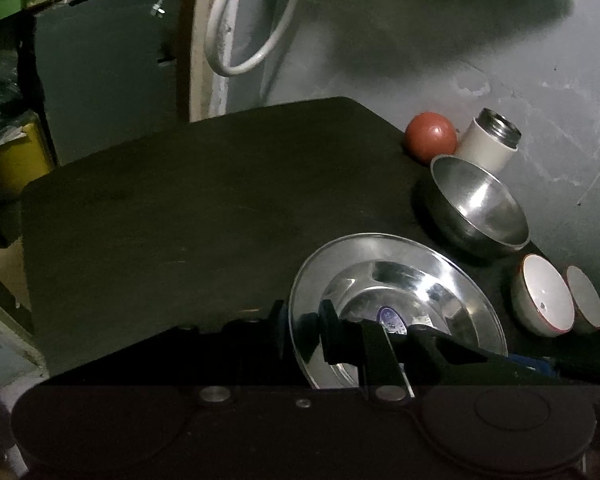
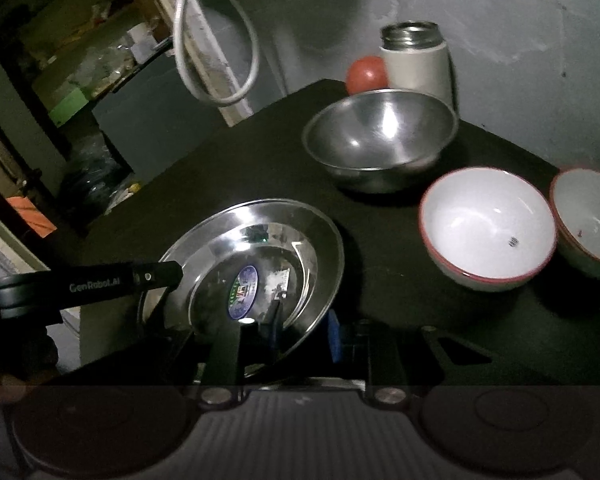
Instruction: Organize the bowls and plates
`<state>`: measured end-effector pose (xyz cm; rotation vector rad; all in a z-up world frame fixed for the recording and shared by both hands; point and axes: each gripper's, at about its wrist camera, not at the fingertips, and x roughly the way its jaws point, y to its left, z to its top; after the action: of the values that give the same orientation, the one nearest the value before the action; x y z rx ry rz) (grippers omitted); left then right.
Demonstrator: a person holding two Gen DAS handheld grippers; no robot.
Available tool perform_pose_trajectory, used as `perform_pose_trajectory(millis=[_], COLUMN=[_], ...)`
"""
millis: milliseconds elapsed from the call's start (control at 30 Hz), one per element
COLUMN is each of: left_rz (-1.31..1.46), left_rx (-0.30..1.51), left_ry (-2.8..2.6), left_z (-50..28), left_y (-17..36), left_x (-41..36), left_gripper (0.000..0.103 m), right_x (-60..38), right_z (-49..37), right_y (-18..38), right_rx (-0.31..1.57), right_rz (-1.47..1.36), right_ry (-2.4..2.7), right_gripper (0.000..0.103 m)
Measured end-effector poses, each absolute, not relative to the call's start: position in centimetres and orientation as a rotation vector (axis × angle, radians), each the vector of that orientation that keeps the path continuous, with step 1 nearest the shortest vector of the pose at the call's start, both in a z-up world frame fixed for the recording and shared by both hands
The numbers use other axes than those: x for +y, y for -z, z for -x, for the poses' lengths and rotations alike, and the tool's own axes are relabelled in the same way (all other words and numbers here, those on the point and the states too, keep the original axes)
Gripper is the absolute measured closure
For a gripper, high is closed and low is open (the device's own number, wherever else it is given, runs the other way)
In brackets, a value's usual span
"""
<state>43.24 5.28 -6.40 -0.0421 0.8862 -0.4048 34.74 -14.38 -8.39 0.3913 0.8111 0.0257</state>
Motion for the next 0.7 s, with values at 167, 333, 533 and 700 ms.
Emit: perform_pose_trajectory(millis=[167, 333, 533, 700], left_rz=[0.049, 0.071, 0.071, 0.052], left_rx=[0.844, 0.814, 0.802, 0.802], left_ry=[0.392, 0.393, 0.441, 0.494], left_z=[-41.9, -40.1, -37.5, -35.4], left_y=[4.9, 3.6, 2.8, 2.2], left_x=[6.6, 7.0, 6.4, 5.4], left_gripper=[0.085, 0.085, 0.085, 0.085], right_x=[-13.6, -13.3, -14.0, -14.9], right_z=[-34.0, -32.3, -29.4, -26.7], right_y=[7.2, 5.6, 4.5, 3.8], right_rx=[0.781, 0.751, 0.734, 0.733], right_rz=[-0.363, -0.333, -0.322, -0.321], right_ry=[-0.056, -0.065, -0.051, -0.031], right_gripper=[0.077, 0.077, 0.077, 0.076])
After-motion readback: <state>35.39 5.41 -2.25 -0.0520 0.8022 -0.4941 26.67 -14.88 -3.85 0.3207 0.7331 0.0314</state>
